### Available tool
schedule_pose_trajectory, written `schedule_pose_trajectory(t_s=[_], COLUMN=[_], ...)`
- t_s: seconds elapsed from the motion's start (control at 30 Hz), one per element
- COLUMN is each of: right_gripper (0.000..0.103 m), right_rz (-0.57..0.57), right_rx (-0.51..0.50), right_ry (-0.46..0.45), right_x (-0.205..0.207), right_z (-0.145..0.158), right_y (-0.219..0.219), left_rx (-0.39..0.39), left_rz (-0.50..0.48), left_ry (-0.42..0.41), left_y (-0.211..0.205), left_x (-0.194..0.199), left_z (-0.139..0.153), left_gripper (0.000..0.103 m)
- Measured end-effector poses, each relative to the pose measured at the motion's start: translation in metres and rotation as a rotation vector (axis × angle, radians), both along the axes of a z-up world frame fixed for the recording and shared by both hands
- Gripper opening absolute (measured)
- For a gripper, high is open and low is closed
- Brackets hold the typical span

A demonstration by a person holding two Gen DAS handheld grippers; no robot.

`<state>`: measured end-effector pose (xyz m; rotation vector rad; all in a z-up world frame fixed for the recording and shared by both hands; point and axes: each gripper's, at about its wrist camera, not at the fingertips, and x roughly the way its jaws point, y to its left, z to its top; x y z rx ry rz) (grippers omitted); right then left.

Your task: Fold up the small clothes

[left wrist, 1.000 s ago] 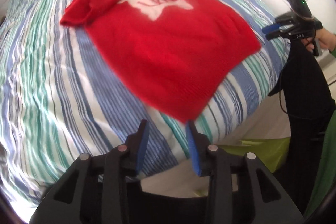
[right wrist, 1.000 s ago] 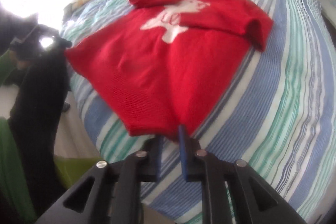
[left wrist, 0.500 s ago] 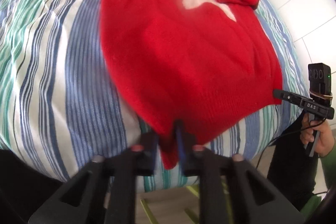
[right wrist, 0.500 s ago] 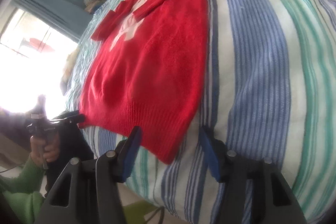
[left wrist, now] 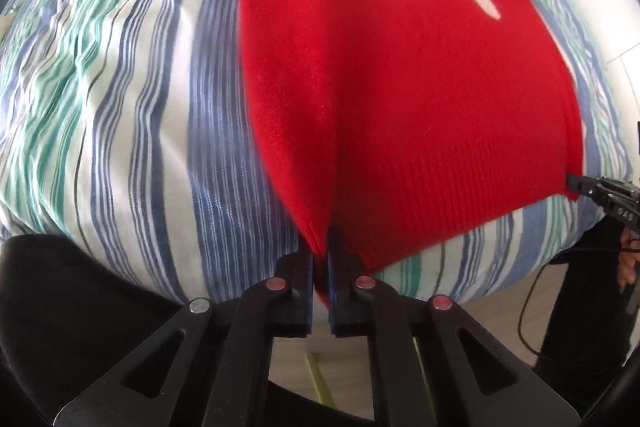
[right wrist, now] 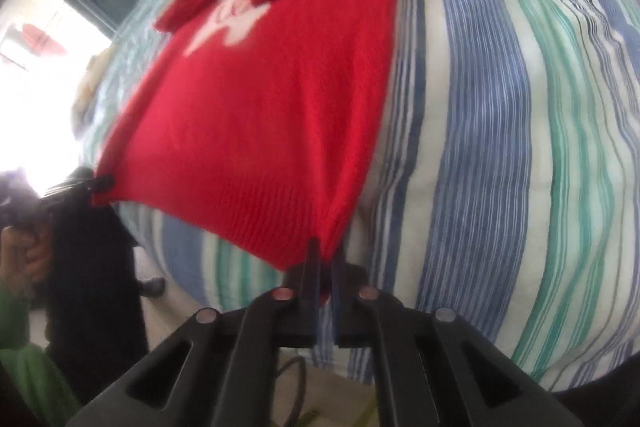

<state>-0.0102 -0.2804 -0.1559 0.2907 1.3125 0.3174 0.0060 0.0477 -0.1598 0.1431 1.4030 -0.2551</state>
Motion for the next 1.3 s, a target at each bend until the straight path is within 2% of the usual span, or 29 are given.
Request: schedule_pose_trajectory(t_s=[0.07,0.2,0.23,0.27,0.33,0.37,0.47,0.57,0.67,0.73,0.77,0.83,0.97,1.0,1.03,1.07,1.17,1.3], right_gripper=[0.003,0.004,0.008,0.014,0.024,0.027,0.043,0.047,0.052,0.061,0.061,0.061,0.06,0.053,0.025,0.009,0.009,0.009], right_rz=[-0.023,-0.026,-0.015,-0.008,0.0,0.001,0.045,0.14,0.266,0.371,0.415,0.453,0.422,0.399,0.366,0.306,0.112,-0.185], right_rx=[0.011,-0.015,-0.024,-0.021,-0.012,-0.024,-0.179,-0.311,-0.339,-0.331,-0.323,-0.316,-0.428,-0.433,-0.397,-0.364,-0.228,-0.129], right_ry=[0.007,-0.01,-0.019,-0.018,0.01,0.006,-0.095,-0.224,-0.347,-0.422,-0.442,-0.414,-0.4,-0.371,-0.327,-0.312,-0.357,-0.423], right_x=[0.003,0.003,0.001,-0.004,-0.004,-0.005,-0.004,0.019,0.062,0.094,0.111,0.149,0.206,0.217,0.225,0.229,0.217,0.174], right_z=[-0.013,-0.008,-0.007,-0.006,0.001,0.009,0.05,0.095,0.122,0.121,0.116,0.094,0.047,0.035,0.027,0.027,0.06,0.115], right_y=[0.0,0.001,0.004,0.002,0.0,-0.004,-0.015,-0.013,0.012,0.042,0.061,0.091,0.126,0.128,0.121,0.11,0.045,-0.088], left_rx=[0.018,0.009,0.013,0.017,0.023,0.023,0.026,0.002,-0.032,-0.049,-0.06,-0.083,-0.065,-0.057,-0.052,-0.046,-0.025,-0.045], left_rz=[0.019,0.052,0.05,0.05,0.061,0.069,0.119,0.184,0.235,0.254,0.26,0.264,0.274,0.276,0.279,0.279,0.266,0.25], left_ry=[-0.008,-0.016,-0.019,-0.024,-0.058,-0.084,-0.139,-0.2,-0.241,-0.254,-0.264,-0.281,-0.275,-0.262,-0.256,-0.256,-0.255,-0.233], left_y=[-0.004,0.0,0.004,0.007,0.019,0.025,0.048,0.066,0.076,0.076,0.073,0.064,0.057,0.058,0.06,0.061,0.062,0.05], left_x=[0.002,0.001,-0.001,-0.006,-0.02,-0.026,-0.037,-0.038,-0.03,-0.027,-0.026,-0.026,-0.024,-0.024,-0.024,-0.026,-0.031,-0.029], left_z=[-0.002,0.0,0.004,0.009,0.026,0.036,0.06,0.08,0.089,0.096,0.099,0.106,0.1,0.097,0.095,0.094,0.091,0.084], left_gripper=[0.004,0.012,0.022,0.038,0.058,0.062,0.062,0.062,0.063,0.063,0.063,0.063,0.068,0.068,0.068,0.068,0.068,0.068])
